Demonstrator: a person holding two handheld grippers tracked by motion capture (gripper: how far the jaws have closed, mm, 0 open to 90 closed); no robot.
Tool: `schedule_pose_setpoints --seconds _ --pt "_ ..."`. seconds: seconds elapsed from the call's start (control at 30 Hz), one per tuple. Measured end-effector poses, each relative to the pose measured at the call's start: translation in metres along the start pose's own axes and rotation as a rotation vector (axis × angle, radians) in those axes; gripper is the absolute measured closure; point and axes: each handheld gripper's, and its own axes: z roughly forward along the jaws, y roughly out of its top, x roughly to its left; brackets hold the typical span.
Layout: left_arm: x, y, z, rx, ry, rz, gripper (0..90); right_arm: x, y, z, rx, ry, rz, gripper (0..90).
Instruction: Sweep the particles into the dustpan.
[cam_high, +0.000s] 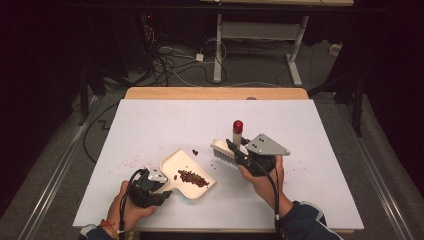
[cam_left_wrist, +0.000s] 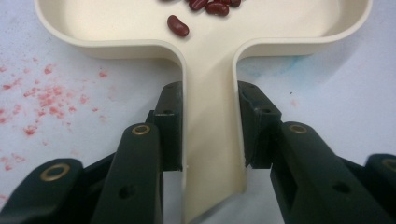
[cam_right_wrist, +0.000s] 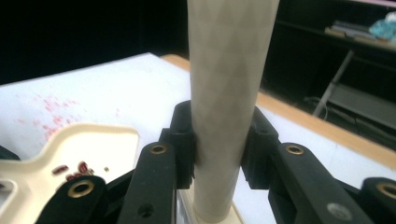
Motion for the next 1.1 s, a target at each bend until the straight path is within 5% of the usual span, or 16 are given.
schedule_pose_setpoints --seconds 0.07,0.17,0.3,0.5,0.87,1.1 --pt "0.000 0.000 0.001 -0.001 0.001 -0.002 63.5 0.003 -0.008 0.002 0.032 0.017 0.001 70.5" --pt "0.000 0.000 0.002 0.002 -0.001 -0.005 63.6 0.011 -0.011 0.001 0.025 0.042 -0.001 70.4" --pt "0.000 0.000 0.002 0.000 0.001 -0.003 63.5 0.038 -0.010 -0.002 0.027 0.094 -0.038 70.1" --pt "0.000 0.000 0.003 -0.002 0.000 -0.003 63.5 0.051 -0.005 -0.008 0.008 0.165 -0.031 70.4" --pt "0.001 0.000 0.003 0.001 -0.004 -0.008 63.5 0.036 0.006 -0.014 -0.045 0.148 -0.034 70.4" --pt "0.002 -0.001 0.005 0.003 -0.008 -0.026 63.5 0.012 0.007 0.016 -0.058 0.056 -0.066 70.4"
